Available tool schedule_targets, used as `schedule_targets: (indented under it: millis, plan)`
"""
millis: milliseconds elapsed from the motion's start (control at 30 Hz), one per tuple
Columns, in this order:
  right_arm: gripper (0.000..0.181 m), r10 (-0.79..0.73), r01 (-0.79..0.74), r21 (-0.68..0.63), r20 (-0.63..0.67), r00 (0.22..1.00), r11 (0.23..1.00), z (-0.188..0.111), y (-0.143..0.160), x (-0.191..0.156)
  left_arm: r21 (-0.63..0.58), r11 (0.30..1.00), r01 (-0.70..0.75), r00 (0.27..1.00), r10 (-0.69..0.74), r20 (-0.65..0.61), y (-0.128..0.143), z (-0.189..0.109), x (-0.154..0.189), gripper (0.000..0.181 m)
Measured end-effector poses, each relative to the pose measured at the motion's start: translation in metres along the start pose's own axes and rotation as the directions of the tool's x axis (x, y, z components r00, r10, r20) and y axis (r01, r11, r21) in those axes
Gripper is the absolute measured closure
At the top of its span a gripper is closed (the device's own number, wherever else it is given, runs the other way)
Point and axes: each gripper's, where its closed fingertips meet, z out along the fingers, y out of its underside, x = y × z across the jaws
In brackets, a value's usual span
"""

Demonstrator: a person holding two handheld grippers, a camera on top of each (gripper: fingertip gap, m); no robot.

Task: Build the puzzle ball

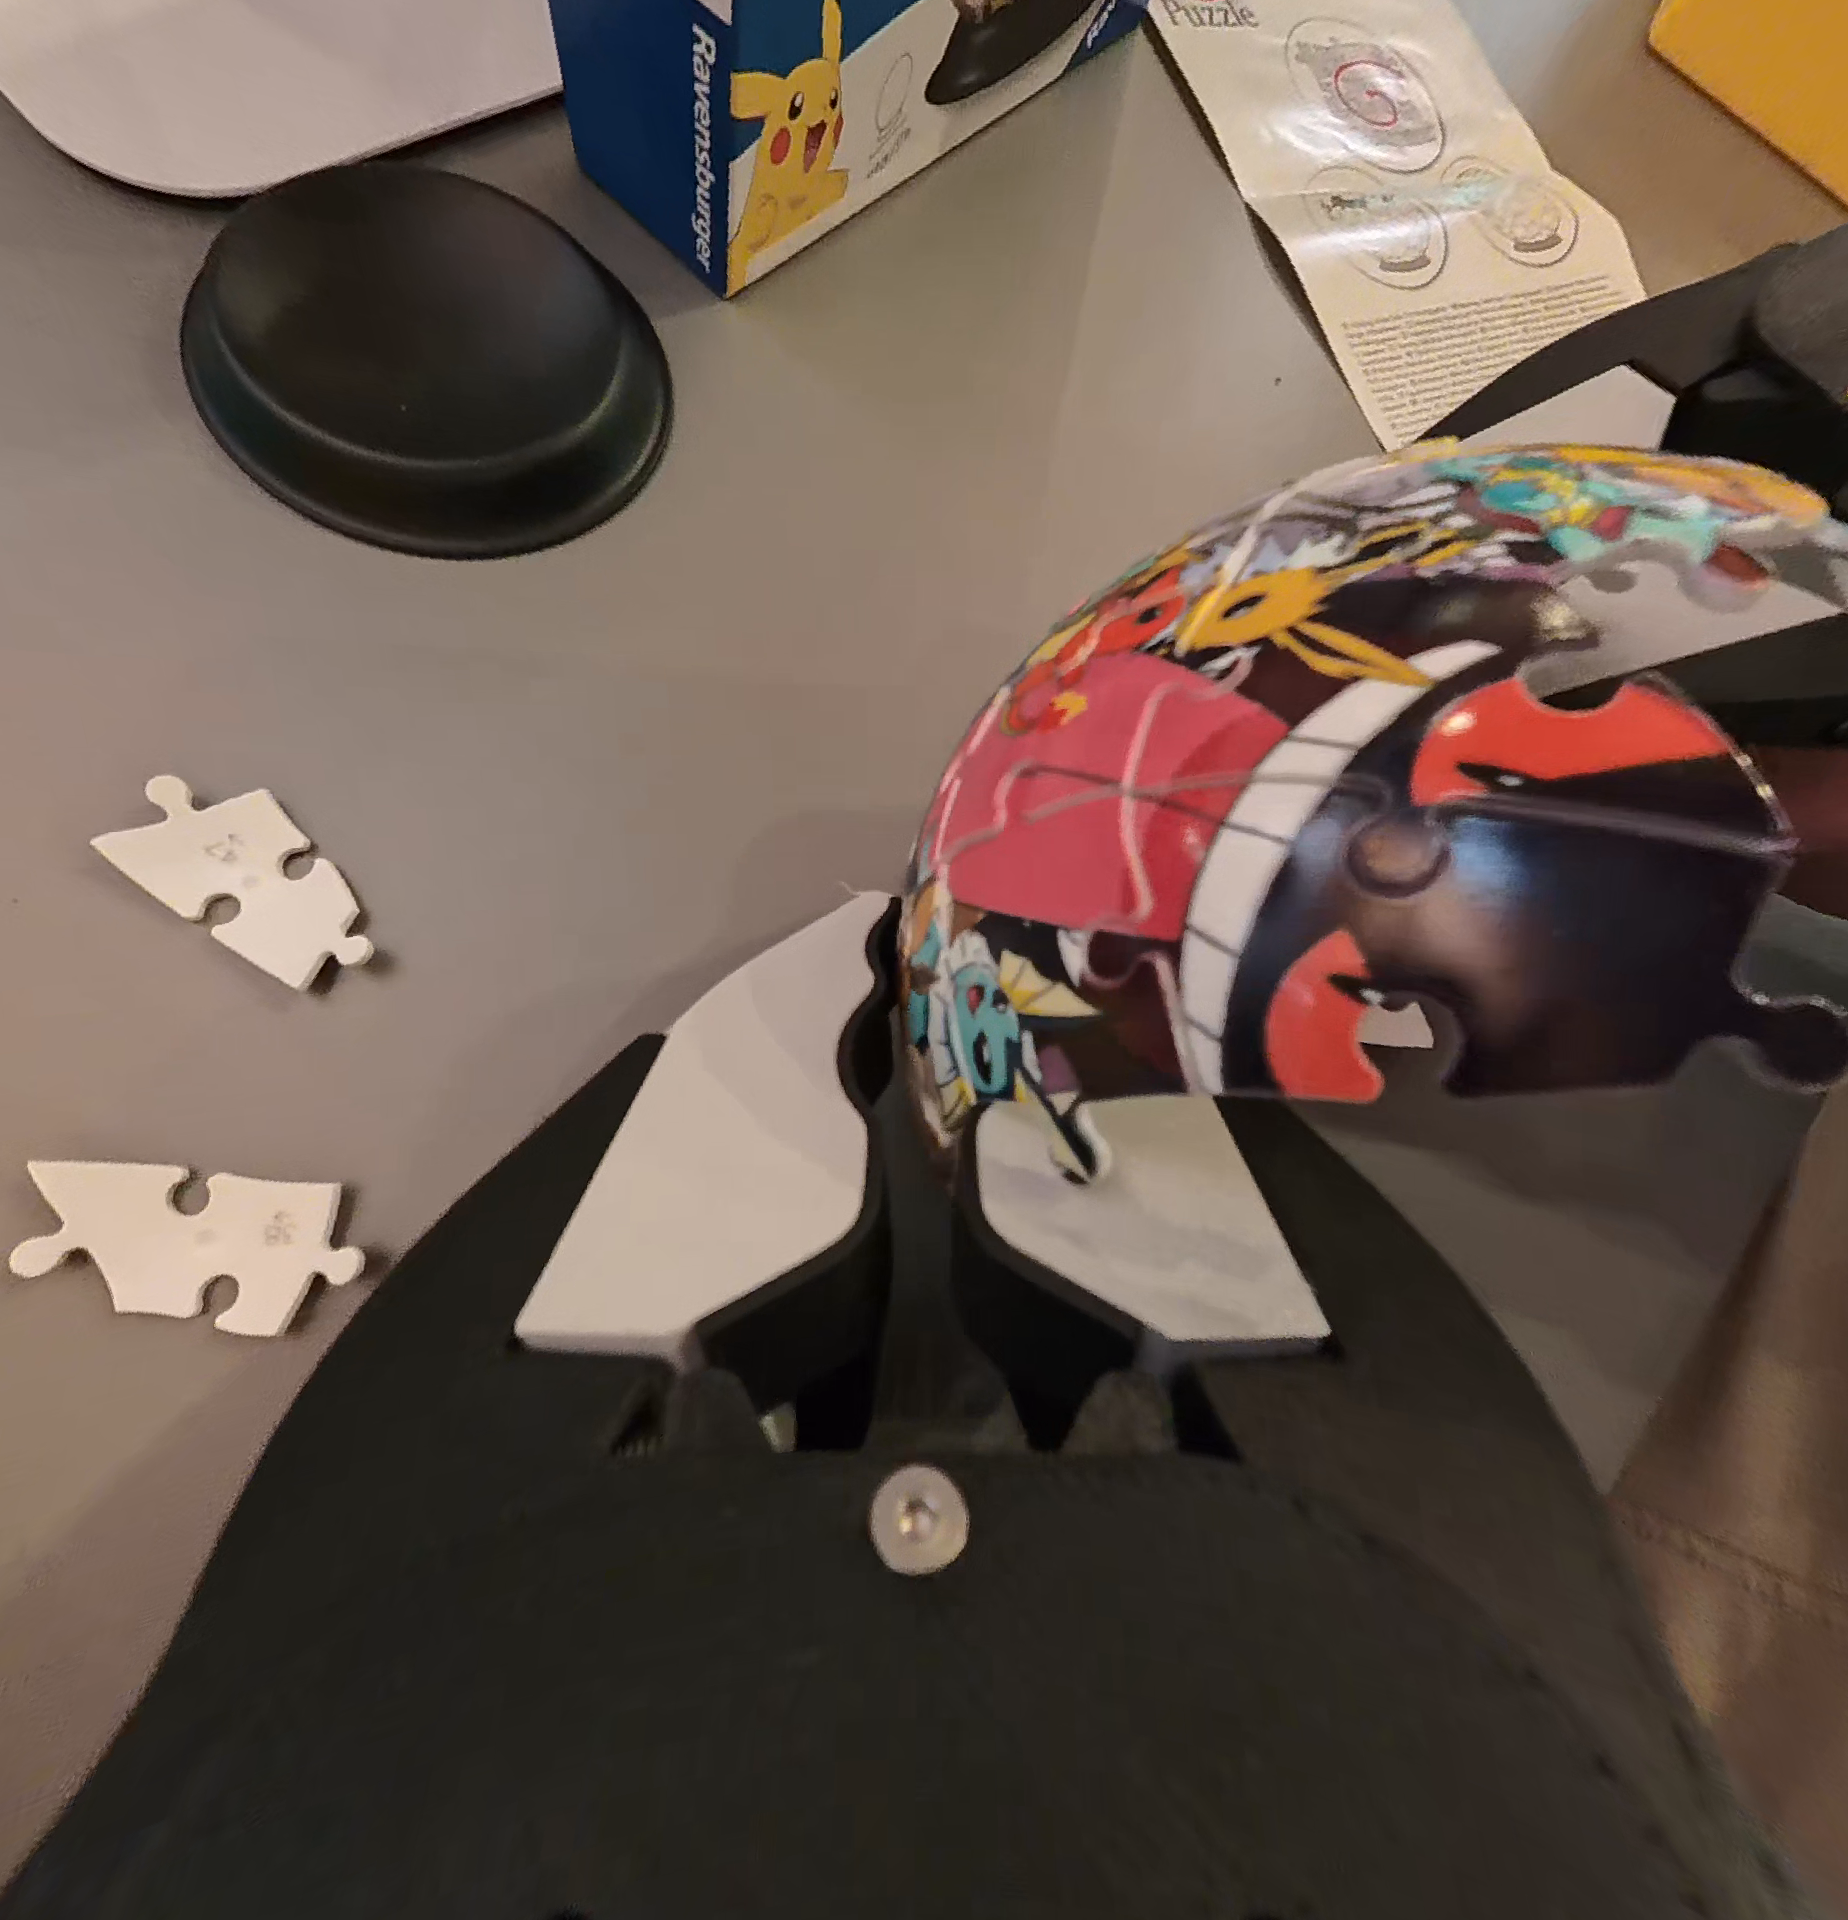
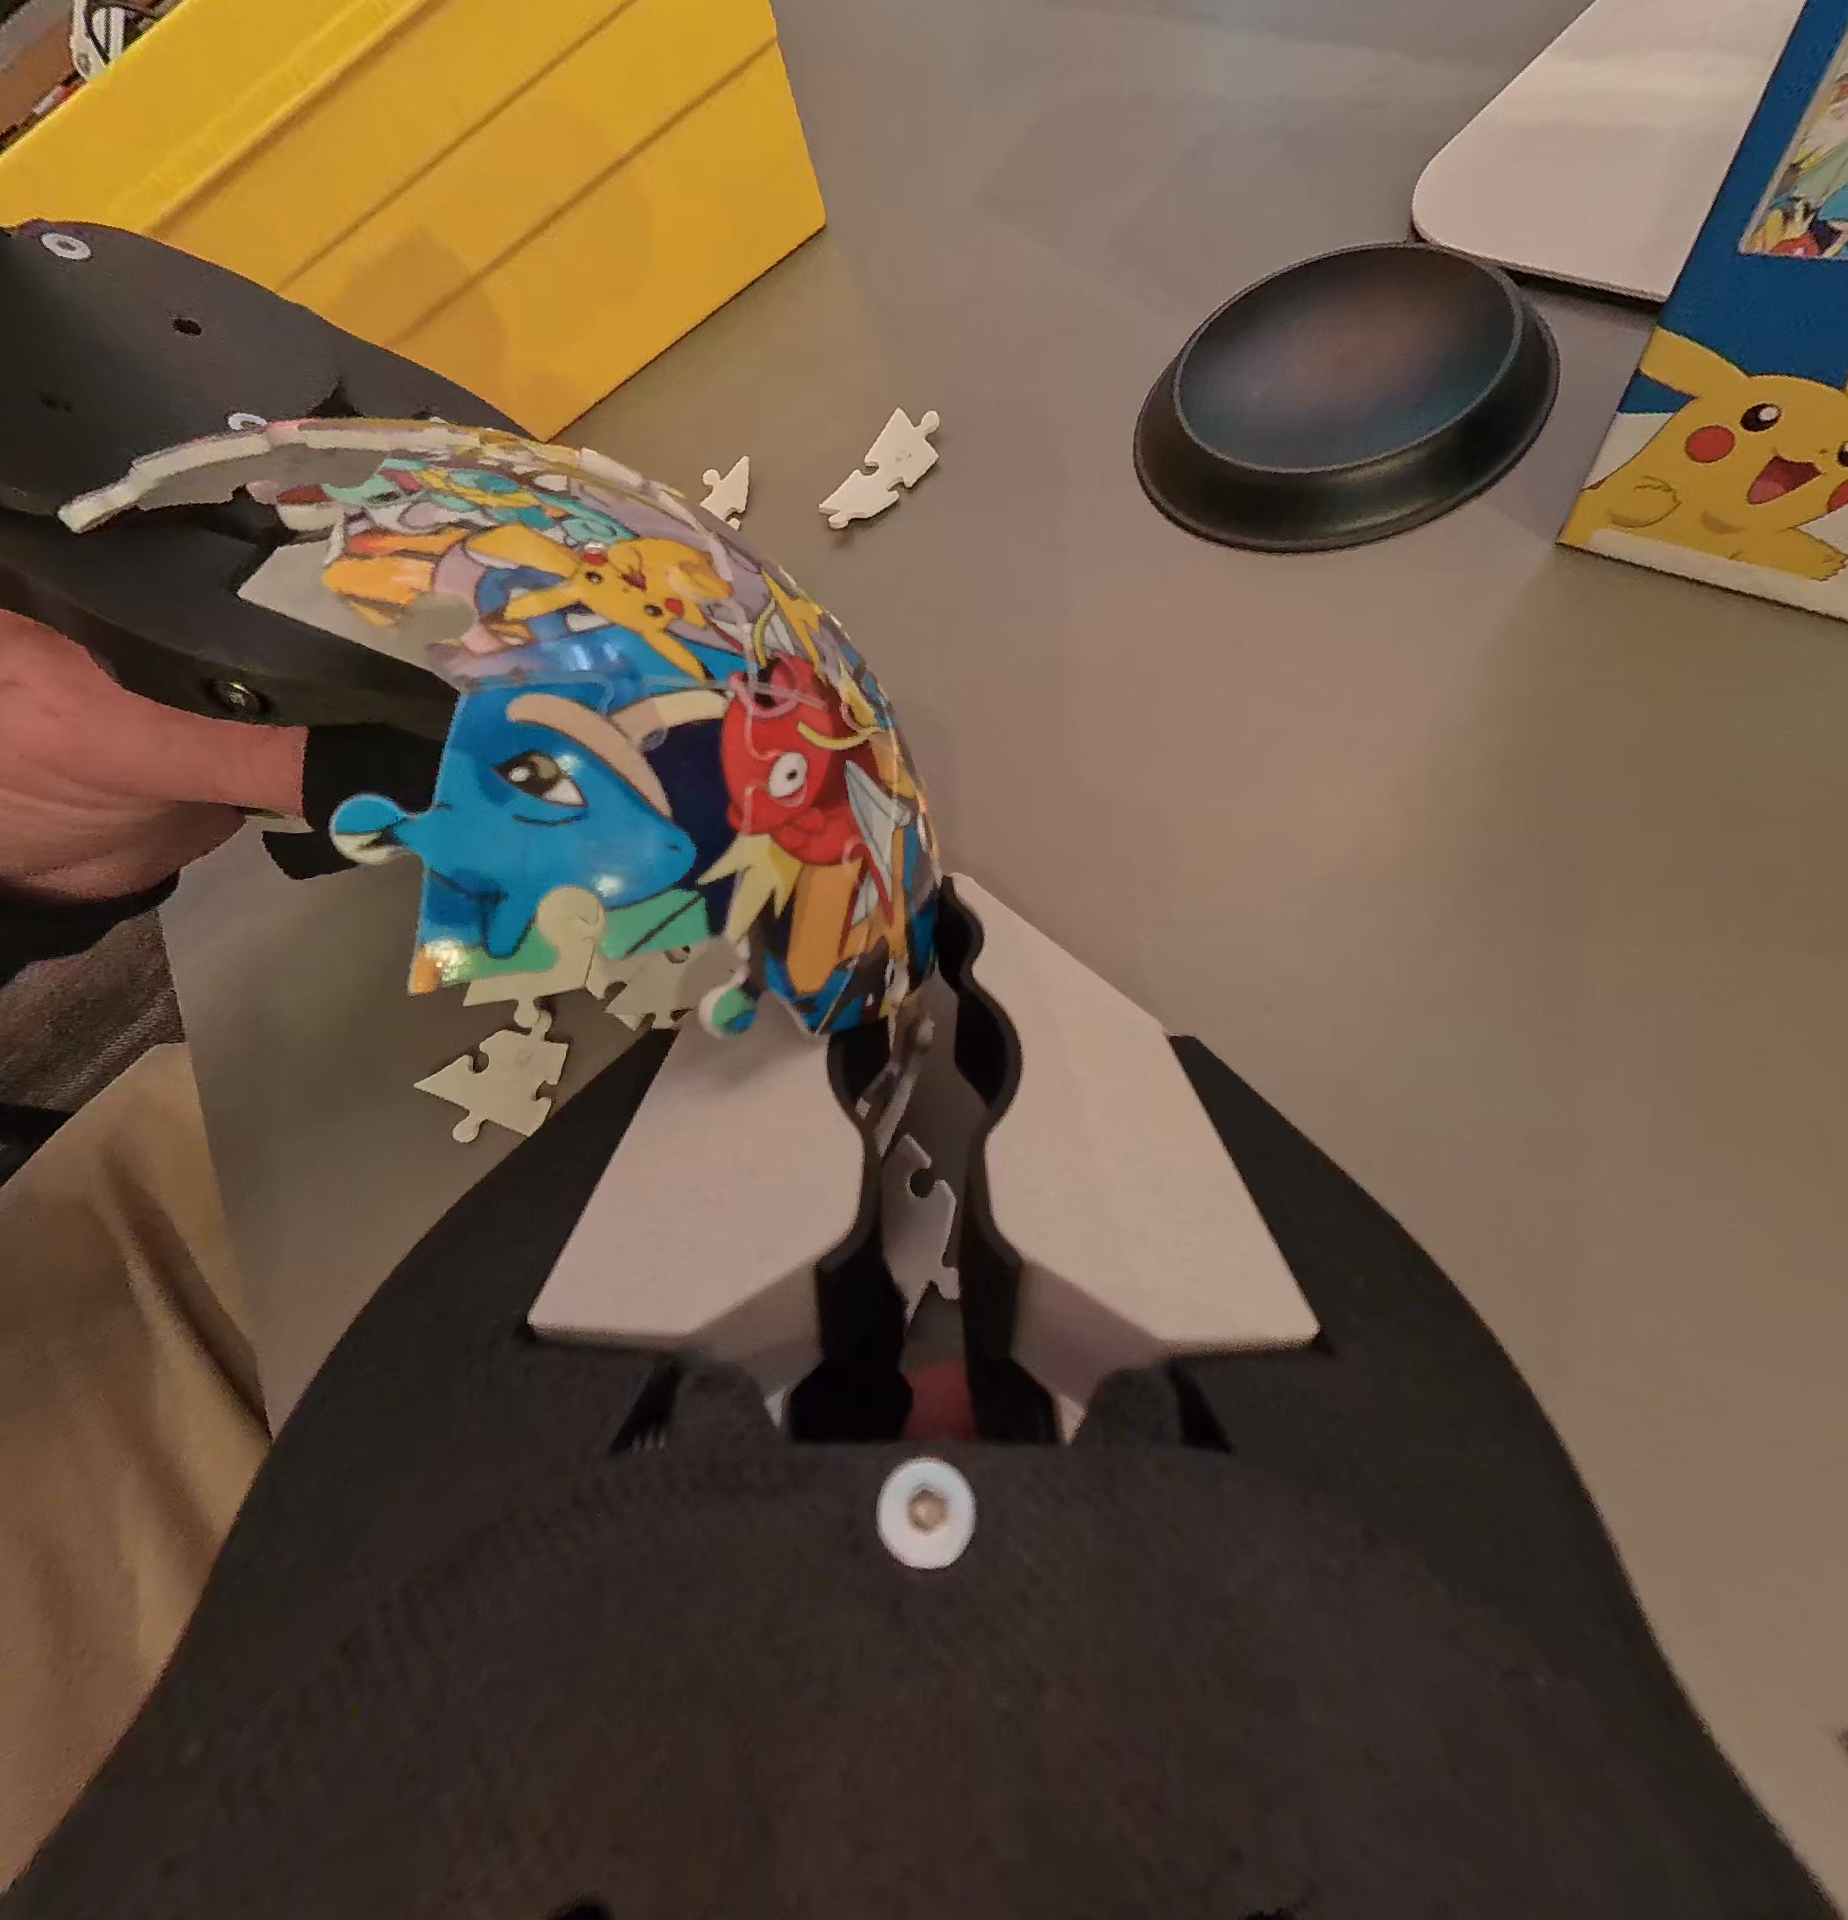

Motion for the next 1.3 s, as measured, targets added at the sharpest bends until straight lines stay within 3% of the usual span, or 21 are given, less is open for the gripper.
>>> schedule_targets:
  millis: [900, 1300]
  plan:
    - [0.178, -0.051, 0.052, 0.03, -0.044, 0.998, 0.998, -0.0016, -0.0066, 0.0004, 0.016, 0.99, 0.142, 0.985, -0.14, -0.097, -0.0006, -0.0034, 0.0056, 0.176]
    - [0.176, -0.02, 0.02, -0.013, -0.019, 1.0, 1.0, 0.0018, 0.0015, -0.0004, 0.053, 0.975, 0.215, 0.974, -0.21, -0.083, 0.001, -0.0004, 0.0014, 0.177]
